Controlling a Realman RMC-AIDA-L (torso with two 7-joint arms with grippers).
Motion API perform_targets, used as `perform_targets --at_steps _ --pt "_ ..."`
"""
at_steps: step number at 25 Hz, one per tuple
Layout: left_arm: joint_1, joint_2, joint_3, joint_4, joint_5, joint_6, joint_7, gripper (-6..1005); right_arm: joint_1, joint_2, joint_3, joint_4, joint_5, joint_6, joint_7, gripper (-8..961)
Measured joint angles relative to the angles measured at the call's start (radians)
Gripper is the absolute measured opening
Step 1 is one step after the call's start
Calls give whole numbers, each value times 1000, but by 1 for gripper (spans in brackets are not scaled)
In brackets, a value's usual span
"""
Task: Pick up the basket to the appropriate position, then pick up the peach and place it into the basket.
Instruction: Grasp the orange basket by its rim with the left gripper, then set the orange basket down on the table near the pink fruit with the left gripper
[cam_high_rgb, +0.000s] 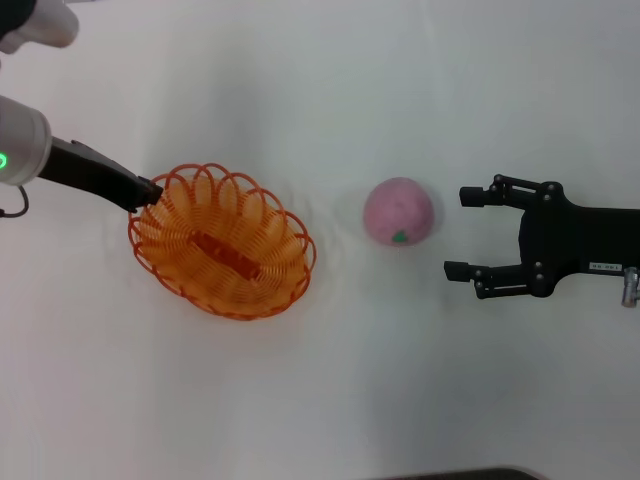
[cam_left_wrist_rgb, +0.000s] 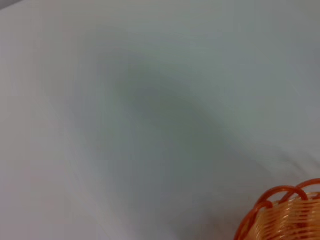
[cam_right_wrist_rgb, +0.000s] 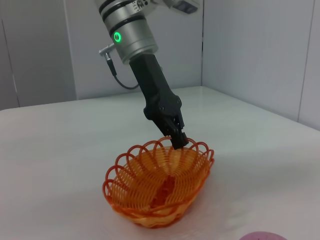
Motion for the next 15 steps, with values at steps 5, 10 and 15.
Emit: perform_targets --at_steps 5,10,15 --pt "-15 20 -8 11 0 78 -106 45 0 0 6 0 0 0 0 934" --pt "-37 30 -62 11 -6 184 -169 42 0 0 8 0 2 0 0 935" --pt "-59 31 -178 11 -9 278 -235 41 0 0 10 0 4 0 0 934"
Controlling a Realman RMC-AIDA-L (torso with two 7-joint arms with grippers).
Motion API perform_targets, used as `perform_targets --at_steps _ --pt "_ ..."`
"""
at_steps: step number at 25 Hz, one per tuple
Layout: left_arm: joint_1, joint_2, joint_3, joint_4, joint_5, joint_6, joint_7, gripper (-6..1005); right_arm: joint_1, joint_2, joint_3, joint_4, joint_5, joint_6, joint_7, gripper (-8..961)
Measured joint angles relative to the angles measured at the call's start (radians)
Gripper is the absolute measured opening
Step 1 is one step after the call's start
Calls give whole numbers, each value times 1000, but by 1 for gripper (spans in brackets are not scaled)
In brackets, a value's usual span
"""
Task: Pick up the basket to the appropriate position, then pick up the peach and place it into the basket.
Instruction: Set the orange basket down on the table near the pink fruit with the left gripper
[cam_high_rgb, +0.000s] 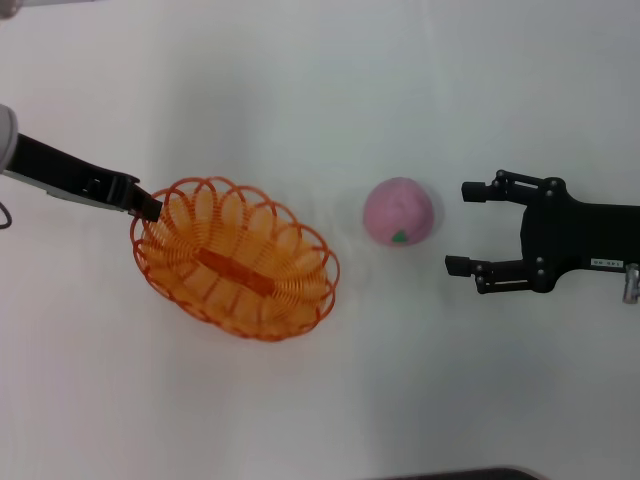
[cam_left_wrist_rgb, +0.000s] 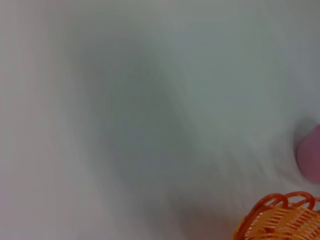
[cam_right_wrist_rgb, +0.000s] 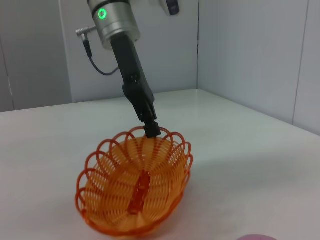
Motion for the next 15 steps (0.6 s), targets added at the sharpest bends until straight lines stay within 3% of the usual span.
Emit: perform_targets --at_steps 8,15 --pt "23 9 -100 -11 -2 30 -79 38 7 0 2 0 1 0 1 933" --pt "72 -20 -174 -11 -16 54 -115 38 17 1 14 -10 2 -1 2 932"
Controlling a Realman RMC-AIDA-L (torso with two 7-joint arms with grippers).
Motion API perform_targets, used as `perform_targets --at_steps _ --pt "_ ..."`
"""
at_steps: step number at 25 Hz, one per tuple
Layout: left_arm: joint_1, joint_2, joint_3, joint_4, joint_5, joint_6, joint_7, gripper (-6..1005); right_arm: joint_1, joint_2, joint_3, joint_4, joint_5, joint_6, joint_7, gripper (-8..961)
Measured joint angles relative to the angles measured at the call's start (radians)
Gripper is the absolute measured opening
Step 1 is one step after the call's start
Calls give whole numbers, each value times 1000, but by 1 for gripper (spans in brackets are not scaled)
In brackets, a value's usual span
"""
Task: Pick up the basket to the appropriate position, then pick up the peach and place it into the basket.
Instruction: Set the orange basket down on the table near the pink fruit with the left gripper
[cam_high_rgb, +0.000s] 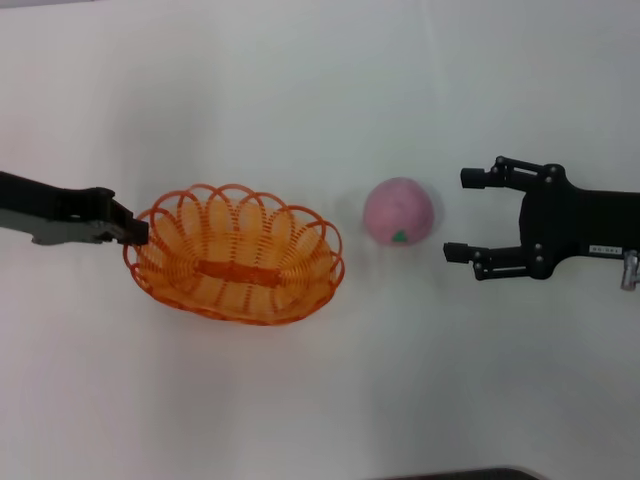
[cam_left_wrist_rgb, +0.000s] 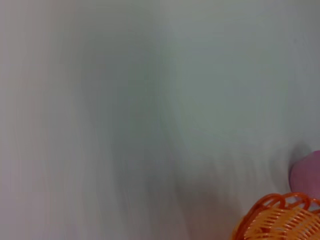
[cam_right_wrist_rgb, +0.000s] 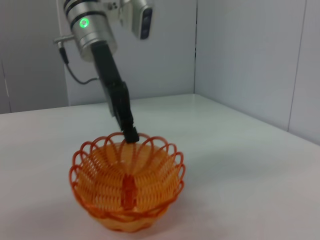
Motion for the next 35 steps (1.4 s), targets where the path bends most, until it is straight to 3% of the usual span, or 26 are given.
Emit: perform_targets --at_steps 12,35 --pt "107 -24 -30 -1 -105 -99 -21 38 5 2 3 -3 0 5 11 931" --pt "181 -32 31 43 -158 -145 -40 39 6 9 3 -1 -3 20 11 931"
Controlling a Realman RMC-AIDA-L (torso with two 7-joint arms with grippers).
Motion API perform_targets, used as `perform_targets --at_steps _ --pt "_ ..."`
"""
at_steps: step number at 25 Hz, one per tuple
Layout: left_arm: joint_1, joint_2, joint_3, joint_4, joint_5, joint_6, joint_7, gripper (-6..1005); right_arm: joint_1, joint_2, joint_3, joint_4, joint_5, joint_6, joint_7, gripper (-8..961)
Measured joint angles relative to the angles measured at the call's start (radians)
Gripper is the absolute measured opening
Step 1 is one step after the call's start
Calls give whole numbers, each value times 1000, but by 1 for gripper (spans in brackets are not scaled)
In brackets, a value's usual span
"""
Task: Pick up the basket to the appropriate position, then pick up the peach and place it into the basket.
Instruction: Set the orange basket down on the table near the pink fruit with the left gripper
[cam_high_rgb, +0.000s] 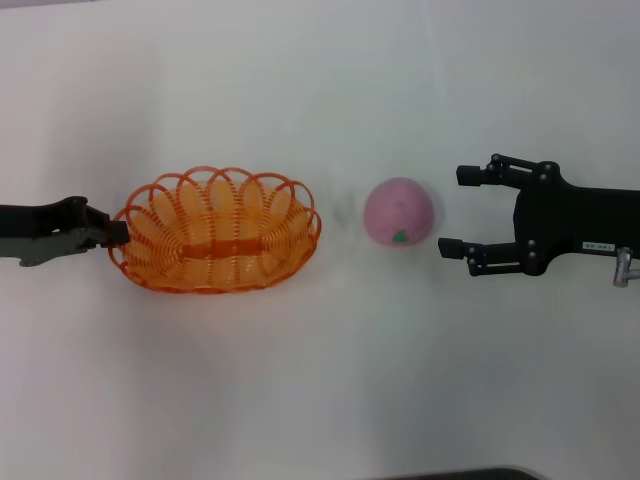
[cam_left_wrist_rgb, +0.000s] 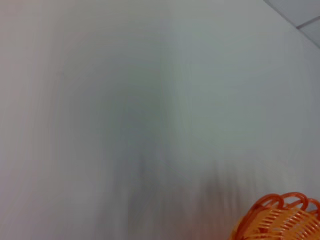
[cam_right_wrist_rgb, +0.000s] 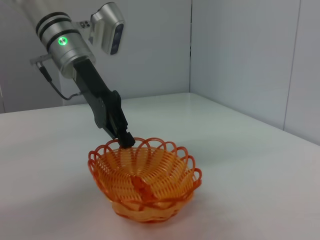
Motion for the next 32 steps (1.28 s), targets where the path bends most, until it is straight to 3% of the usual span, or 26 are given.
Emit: perform_targets --at_steps 27,32 --pt "68 2 39 -2 -78 -38 5 80 -2 0 0 0 1 8 0 933" --pt "74 5 37 -5 -84 -28 17 167 -4 0 0 -1 1 8 0 933"
